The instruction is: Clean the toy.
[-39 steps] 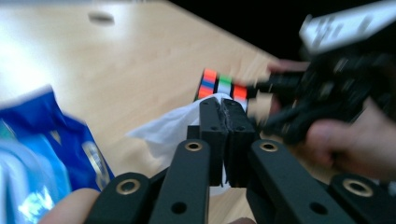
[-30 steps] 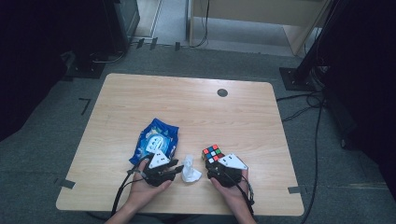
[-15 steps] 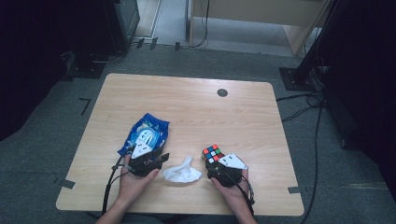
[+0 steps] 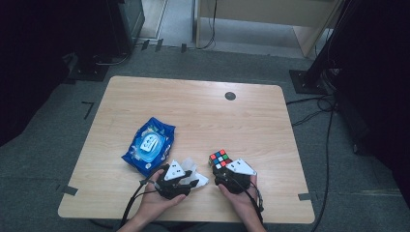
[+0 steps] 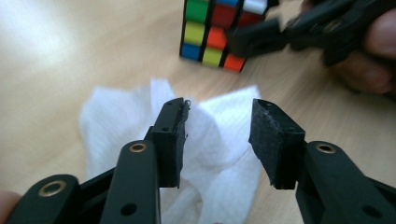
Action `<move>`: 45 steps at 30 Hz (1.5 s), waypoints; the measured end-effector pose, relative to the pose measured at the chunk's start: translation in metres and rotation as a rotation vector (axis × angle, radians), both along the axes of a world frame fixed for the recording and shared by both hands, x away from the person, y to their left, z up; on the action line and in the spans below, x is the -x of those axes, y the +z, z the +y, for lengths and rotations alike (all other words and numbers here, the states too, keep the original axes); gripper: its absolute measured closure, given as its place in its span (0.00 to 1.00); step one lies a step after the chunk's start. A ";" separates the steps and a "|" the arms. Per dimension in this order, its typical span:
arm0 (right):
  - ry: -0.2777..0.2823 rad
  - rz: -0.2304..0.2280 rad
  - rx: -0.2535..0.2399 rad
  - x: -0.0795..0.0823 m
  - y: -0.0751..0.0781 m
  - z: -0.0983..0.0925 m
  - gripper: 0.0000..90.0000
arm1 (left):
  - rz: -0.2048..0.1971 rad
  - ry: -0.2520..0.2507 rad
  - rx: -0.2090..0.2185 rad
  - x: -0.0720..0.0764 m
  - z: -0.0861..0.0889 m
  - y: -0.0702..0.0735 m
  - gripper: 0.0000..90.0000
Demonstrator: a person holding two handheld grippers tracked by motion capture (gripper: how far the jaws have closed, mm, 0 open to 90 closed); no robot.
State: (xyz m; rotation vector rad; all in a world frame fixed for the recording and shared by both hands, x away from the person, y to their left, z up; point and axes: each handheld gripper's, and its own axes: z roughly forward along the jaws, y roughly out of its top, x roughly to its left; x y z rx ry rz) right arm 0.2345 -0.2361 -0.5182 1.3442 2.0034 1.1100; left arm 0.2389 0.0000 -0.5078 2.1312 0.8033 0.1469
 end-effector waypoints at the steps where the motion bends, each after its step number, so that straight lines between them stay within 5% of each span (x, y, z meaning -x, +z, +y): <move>1: 0.000 0.002 -0.001 0.000 0.000 0.000 0.38 | 0.003 0.002 -0.011 0.000 -0.001 -0.002 0.60; 6: -0.005 0.011 0.007 0.000 -0.001 0.001 0.38 | -0.006 0.009 -0.058 0.001 -0.005 -0.004 0.54; 14: -0.014 0.093 0.023 0.001 -0.004 -0.001 0.35 | -0.040 0.016 -0.121 0.005 -0.011 -0.005 0.49; 20: -0.021 0.107 0.066 -0.005 -0.005 0.004 0.34 | -0.065 0.044 -0.131 0.004 -0.008 -0.005 0.74; 24: -0.032 0.082 0.091 -0.005 -0.004 0.006 0.39 | -0.037 0.050 -0.090 0.001 -0.003 -0.004 0.95; 27: -0.017 0.074 0.079 -0.005 -0.003 0.005 0.39 | -0.040 0.042 -0.057 -0.001 0.002 -0.003 0.99; 30: 0.031 0.043 0.070 -0.003 0.001 0.004 0.39 | -0.039 0.052 0.019 -0.006 0.013 0.004 1.00; 36: 0.206 -0.050 0.068 0.004 0.022 0.005 0.39 | -0.150 0.087 0.182 -0.009 0.035 0.046 1.00; 40: 0.295 -0.043 0.077 0.010 0.025 0.018 0.39 | -0.197 0.084 0.278 -0.012 0.042 0.071 1.00; 45: 0.381 -0.029 0.095 0.016 0.026 0.039 0.39 | -0.187 -0.017 0.272 -0.010 0.024 0.077 1.00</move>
